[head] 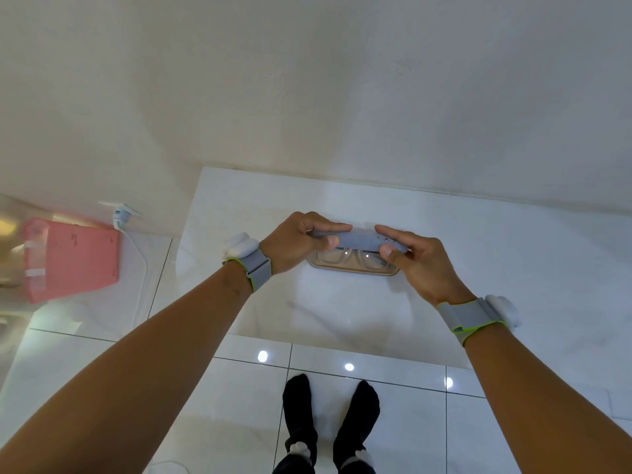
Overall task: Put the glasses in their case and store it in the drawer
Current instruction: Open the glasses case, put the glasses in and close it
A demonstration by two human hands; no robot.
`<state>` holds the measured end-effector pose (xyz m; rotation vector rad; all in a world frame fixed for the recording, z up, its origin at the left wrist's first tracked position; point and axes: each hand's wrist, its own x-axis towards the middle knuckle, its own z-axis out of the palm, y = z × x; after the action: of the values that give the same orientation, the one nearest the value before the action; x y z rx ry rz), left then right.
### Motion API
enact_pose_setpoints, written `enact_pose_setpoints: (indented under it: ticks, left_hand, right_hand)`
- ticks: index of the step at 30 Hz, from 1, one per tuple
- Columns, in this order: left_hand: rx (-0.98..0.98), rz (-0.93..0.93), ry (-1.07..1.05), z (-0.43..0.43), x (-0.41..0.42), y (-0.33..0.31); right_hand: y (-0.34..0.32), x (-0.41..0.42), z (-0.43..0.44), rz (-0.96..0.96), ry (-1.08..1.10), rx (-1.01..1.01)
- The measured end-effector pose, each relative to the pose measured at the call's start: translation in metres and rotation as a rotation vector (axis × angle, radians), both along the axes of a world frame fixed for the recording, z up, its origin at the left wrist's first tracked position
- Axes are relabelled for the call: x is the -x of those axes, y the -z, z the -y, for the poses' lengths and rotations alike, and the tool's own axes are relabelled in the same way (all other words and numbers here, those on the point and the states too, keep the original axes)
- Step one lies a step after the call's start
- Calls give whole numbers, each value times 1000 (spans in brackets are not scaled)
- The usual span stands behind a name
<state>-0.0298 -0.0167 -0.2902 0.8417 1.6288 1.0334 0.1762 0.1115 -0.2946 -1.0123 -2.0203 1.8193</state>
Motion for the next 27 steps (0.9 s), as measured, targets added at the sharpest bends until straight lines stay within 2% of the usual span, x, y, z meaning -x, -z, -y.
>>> enact_pose_setpoints:
  ticks: [6, 10, 13, 19, 22, 25, 27]
  left_hand:
    - [-51, -266, 80, 20, -17, 13]
    - [-134, -602, 117, 36, -30, 33]
    - [-199, -691, 83, 40, -33, 37]
    - [-178, -616, 27, 41, -36, 28]
    - [-137, -604, -57, 54, -46, 21]
    - [-129, -500, -464, 78, -90, 7]
    - [-123, -244, -698, 100, -126, 3]
  right_hand:
    - [12, -10, 5, -15, -47, -57]
    - [27, -16, 14, 45, -111, -296]
    - [34, -19, 20, 79, -138, -495]
    - [31, -21, 26, 85, -110, -531]
    - [21, -29, 42, 92, 26, -490]
    - [4, -46, 86, 57, 356, -408]
    - [-1, -63, 123, 14, 541, -282]
